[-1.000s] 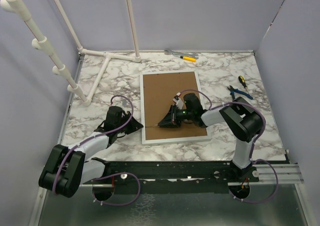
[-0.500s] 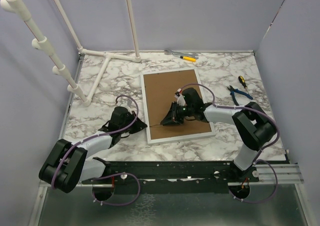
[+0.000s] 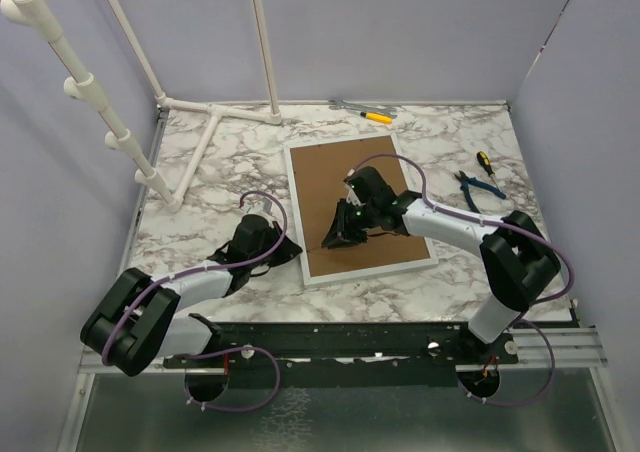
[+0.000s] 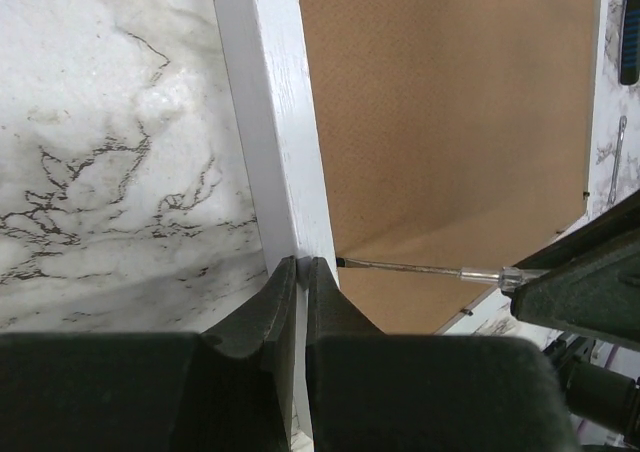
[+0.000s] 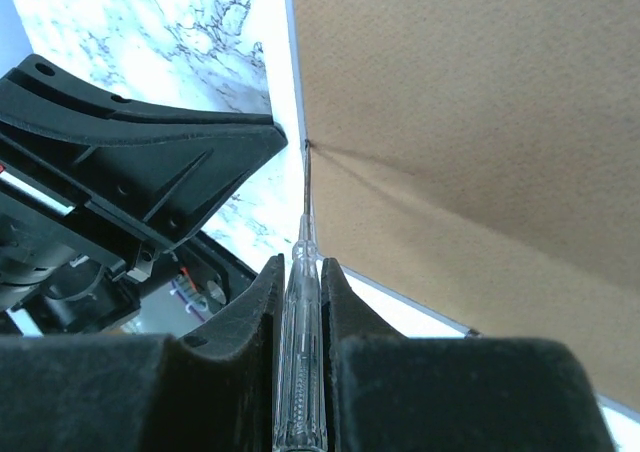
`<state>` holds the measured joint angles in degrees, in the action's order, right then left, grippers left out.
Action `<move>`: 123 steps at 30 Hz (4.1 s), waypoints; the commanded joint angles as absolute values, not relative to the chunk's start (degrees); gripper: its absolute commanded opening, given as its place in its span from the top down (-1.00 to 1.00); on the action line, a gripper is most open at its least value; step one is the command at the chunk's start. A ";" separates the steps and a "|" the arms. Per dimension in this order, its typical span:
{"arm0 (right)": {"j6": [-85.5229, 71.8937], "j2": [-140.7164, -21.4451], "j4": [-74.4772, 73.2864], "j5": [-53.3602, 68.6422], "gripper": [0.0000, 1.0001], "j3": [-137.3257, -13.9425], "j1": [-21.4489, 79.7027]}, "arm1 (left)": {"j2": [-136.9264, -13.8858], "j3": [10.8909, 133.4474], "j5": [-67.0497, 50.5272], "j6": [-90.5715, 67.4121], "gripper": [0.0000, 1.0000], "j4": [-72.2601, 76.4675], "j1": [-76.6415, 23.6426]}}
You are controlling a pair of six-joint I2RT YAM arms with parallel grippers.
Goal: Take the photo out of the frame
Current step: Release the photo frame item from the photo frame, then adjust the screwdriver.
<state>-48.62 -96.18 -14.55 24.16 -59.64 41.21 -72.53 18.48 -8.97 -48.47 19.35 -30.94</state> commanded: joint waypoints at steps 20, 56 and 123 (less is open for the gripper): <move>-48.08 -101.43 -29.71 6.29 0.99 -80.49 58.52 | -76.02 19.72 -13.91 -53.70 0.92 23.23 -38.14; -36.47 -96.53 4.81 47.81 0.99 -47.02 28.92 | -69.91 20.83 -7.53 -51.39 0.74 14.79 -38.10; -33.07 -73.69 -20.68 40.01 0.04 -51.73 28.48 | -72.26 27.96 -12.16 16.27 1.00 32.21 -53.44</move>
<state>-28.82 -78.06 -29.04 43.11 -54.81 28.34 -71.90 25.82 -13.47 18.63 33.30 -53.32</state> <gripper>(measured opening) 0.385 0.012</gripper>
